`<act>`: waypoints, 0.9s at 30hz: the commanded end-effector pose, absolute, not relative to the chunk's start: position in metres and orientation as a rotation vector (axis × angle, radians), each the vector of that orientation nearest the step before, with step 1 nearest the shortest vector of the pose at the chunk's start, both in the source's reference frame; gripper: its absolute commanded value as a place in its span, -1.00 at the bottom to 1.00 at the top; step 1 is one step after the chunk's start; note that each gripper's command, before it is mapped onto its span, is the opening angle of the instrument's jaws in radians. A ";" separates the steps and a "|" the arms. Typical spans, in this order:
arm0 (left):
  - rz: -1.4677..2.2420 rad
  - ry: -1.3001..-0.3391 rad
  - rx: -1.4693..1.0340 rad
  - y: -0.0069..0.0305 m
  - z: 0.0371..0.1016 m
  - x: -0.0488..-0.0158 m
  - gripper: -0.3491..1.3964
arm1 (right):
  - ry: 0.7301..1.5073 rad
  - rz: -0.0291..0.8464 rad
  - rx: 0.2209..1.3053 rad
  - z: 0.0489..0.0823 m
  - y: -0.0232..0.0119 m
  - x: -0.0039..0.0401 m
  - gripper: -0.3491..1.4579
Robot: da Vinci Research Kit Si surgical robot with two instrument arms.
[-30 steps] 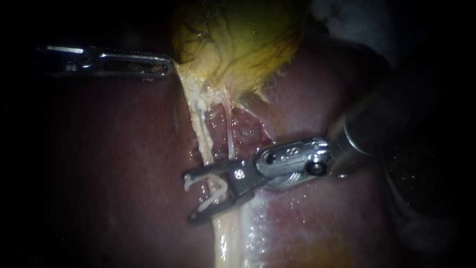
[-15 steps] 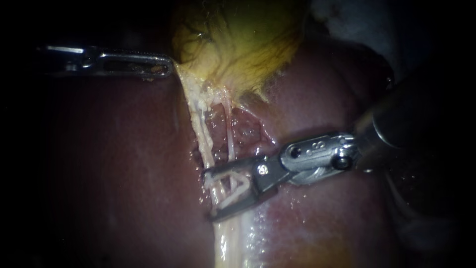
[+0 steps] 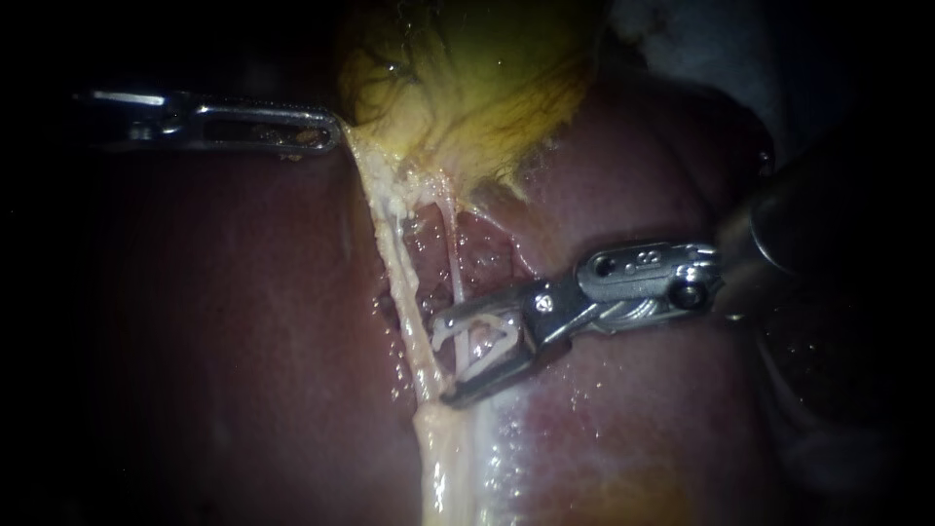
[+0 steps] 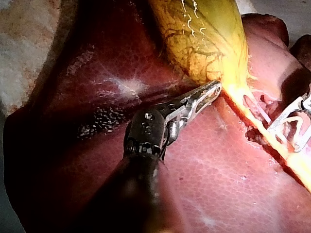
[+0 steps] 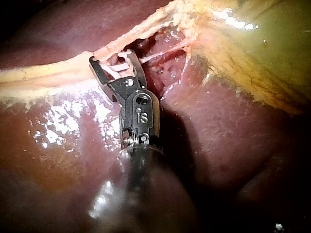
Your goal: Clipping first clip left tube
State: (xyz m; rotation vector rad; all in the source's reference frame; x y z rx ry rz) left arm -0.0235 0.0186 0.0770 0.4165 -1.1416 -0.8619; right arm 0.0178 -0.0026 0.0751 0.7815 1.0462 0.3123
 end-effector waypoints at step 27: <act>-0.861 -1.142 0.417 0.0186 0.0770 -0.0234 -1.00 | 1.239 0.404 1.047 0.0779 -0.0026 0.0207 -0.06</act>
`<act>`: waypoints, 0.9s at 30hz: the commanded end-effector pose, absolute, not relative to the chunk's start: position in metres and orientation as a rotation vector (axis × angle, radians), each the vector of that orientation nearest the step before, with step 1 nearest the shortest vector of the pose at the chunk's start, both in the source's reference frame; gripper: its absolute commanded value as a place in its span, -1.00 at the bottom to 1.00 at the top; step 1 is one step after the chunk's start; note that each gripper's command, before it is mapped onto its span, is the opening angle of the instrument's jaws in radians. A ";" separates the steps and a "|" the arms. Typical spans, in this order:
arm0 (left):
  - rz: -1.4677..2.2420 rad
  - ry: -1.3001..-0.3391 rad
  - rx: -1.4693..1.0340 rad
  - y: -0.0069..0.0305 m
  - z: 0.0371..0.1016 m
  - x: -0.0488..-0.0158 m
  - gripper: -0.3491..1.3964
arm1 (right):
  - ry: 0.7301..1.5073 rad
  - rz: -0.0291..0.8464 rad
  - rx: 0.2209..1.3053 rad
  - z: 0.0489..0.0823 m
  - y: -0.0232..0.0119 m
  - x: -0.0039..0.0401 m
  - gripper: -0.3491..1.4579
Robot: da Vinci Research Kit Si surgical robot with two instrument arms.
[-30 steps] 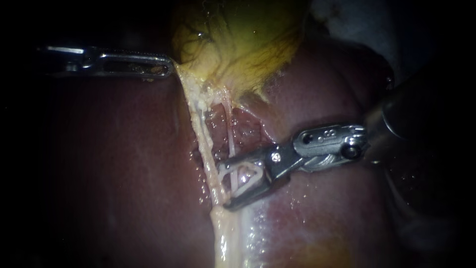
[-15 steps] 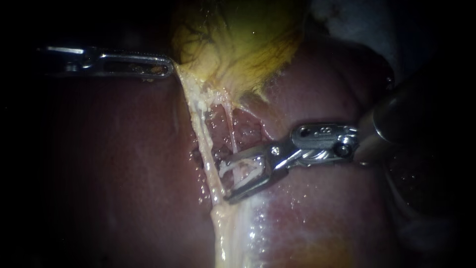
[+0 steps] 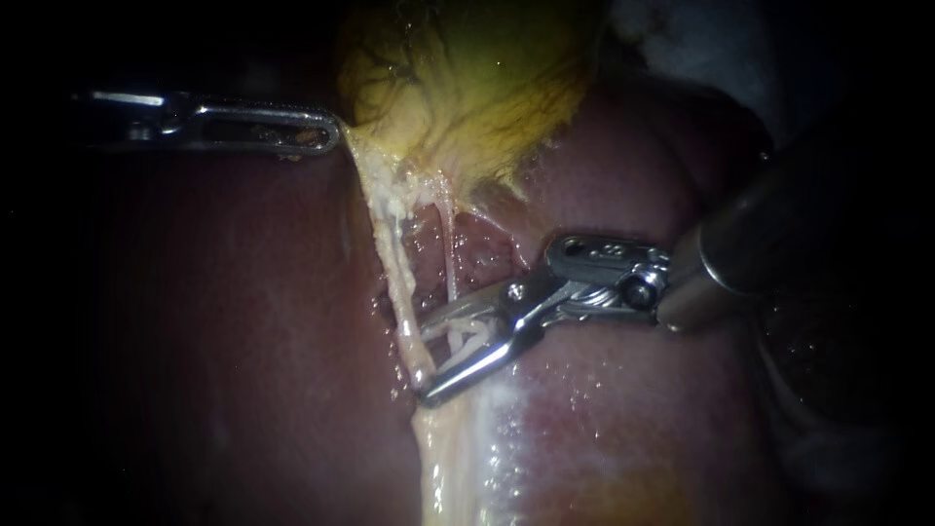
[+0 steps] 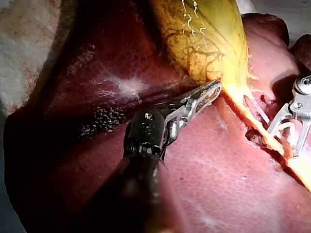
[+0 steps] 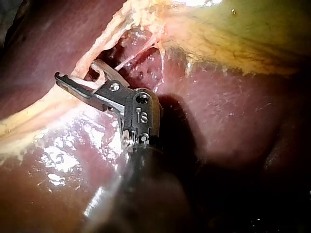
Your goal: Clipping first clip left tube
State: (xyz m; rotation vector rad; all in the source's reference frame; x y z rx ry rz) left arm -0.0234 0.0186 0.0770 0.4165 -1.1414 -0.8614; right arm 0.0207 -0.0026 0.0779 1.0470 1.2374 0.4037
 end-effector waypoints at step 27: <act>-0.861 -1.142 0.418 0.0187 0.0769 -0.0234 -1.00 | 1.289 0.286 1.173 0.0736 -0.0069 0.0222 -0.11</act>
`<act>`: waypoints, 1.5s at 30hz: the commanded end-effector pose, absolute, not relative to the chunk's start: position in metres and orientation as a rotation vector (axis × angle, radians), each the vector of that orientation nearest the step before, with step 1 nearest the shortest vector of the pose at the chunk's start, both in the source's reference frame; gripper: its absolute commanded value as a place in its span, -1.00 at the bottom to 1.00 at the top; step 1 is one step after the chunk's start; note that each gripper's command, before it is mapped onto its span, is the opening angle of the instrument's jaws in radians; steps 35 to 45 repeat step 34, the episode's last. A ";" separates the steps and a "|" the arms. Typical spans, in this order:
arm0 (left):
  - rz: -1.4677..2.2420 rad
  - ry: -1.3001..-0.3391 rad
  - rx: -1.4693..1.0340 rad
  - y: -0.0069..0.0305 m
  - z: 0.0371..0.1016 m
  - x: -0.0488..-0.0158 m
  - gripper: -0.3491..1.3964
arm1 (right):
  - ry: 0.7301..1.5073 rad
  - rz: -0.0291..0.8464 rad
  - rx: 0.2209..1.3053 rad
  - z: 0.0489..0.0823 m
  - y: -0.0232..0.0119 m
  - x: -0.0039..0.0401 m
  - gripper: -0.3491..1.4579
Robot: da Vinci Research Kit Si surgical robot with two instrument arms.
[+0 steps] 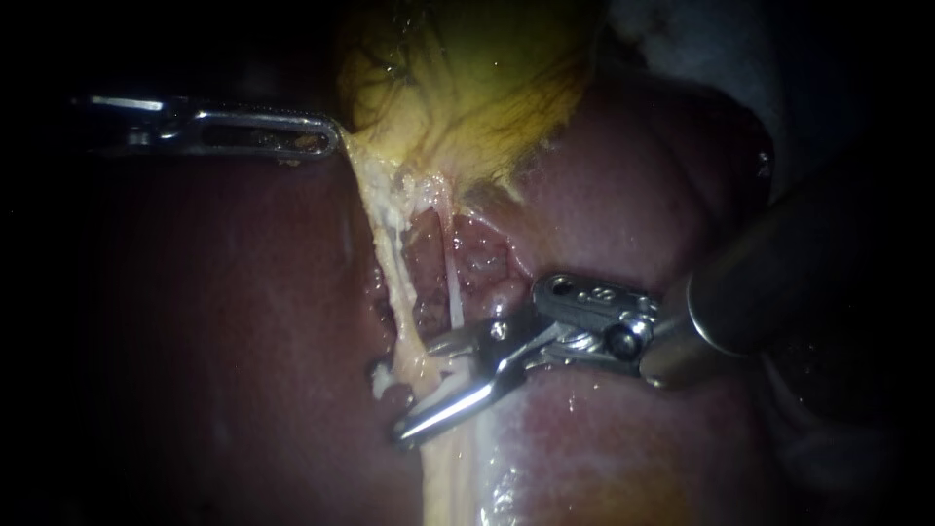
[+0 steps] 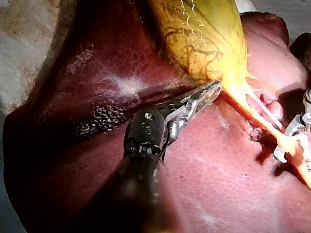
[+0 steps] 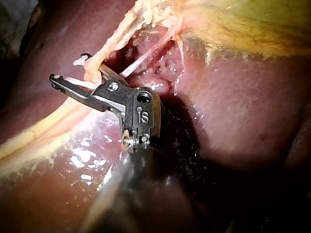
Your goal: Clipping first clip left tube
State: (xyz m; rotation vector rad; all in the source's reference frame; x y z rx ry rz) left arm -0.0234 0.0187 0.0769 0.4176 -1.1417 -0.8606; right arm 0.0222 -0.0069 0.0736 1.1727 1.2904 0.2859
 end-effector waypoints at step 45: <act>-0.860 -1.142 0.418 0.0187 0.0770 -0.0233 -1.00 | 1.276 0.251 1.193 0.0743 -0.0064 0.0216 -1.00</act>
